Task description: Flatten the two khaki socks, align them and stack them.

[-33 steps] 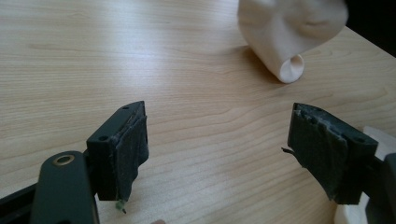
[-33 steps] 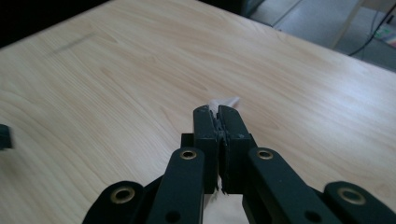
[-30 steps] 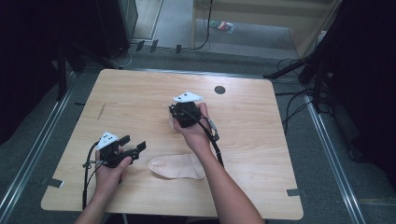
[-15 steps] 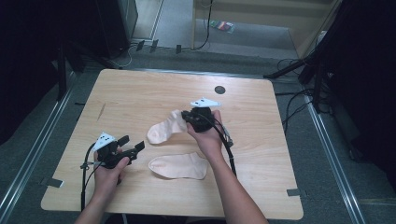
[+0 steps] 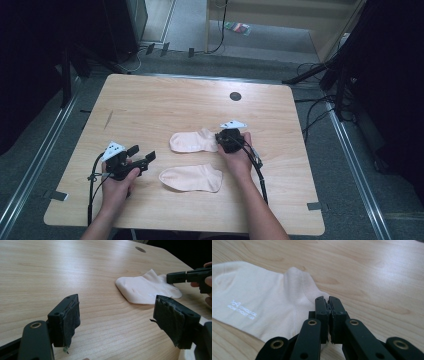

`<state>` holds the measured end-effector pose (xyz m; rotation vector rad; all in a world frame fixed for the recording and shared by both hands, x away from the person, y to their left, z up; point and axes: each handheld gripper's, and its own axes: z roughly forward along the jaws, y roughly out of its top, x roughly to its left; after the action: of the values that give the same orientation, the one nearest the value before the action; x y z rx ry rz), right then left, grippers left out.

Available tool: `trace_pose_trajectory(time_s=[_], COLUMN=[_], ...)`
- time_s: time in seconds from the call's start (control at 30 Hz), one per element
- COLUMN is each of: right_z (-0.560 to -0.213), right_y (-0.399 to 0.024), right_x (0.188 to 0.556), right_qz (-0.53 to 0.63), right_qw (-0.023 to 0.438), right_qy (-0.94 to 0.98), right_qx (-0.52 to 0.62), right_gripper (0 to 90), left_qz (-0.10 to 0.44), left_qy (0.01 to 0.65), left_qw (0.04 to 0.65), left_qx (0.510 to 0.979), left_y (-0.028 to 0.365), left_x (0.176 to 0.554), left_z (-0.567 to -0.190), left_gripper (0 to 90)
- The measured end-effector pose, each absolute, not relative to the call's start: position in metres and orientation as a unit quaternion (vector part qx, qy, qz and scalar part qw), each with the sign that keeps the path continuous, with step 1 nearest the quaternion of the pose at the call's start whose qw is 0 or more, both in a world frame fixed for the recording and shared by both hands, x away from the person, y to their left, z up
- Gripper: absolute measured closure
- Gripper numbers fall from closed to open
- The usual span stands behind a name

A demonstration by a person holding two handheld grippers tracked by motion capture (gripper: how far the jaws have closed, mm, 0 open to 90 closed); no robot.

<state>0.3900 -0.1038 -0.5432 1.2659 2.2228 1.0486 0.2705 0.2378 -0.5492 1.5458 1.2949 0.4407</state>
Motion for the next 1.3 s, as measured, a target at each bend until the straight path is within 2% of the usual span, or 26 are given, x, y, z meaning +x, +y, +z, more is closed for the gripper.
trace_pose_trajectory(time_s=[0.17,0.23,0.33,0.43,0.63,0.8,0.97,1.1,1.3], right_z=[-0.545,-0.547,-0.548,-0.545,-0.535,-0.528,-0.53,-0.532,-0.532], right_y=[-0.105,-0.104,-0.105,-0.11,-0.115,-0.118,-0.12,-0.119,-0.119], right_x=[0.387,0.386,0.385,0.384,0.382,0.381,0.383,0.384,0.384], right_qz=[0.375,0.375,0.377,0.398,0.423,0.431,0.432,0.43,0.436], right_qw=[0.201,0.204,0.207,0.193,0.19,0.187,0.175,0.167,0.156], right_qy=[0.788,0.787,0.784,0.772,0.759,0.749,0.745,0.745,0.742], right_qx=[0.445,0.445,0.448,0.456,0.458,0.467,0.478,0.482,0.484], right_gripper=[87.0,82.0,60.9,49.4,50.2,54.4,61.9,64.4,65.7], left_qz=[0.183,0.185,0.19,0.196,0.216,0.196,0.172,0.145,0.131], left_qy=[0.539,0.537,0.532,0.534,0.529,0.525,0.522,0.534,0.531], left_qw=[0.511,0.513,0.518,0.527,0.524,0.522,0.515,0.5,0.479], left_qx=[0.644,0.644,0.642,0.632,0.631,0.643,0.657,0.666,0.687], left_y=[0.238,0.238,0.237,0.239,0.24,0.239,0.233,0.227,0.21], left_x=[0.271,0.271,0.27,0.272,0.278,0.294,0.31,0.323,0.336], left_z=[-0.549,-0.549,-0.549,-0.549,-0.545,-0.535,-0.537,-0.541,-0.543], left_gripper=[21.9,22.1,27.0,30.3,40.2,42.8,56.4,64.6,67.0])
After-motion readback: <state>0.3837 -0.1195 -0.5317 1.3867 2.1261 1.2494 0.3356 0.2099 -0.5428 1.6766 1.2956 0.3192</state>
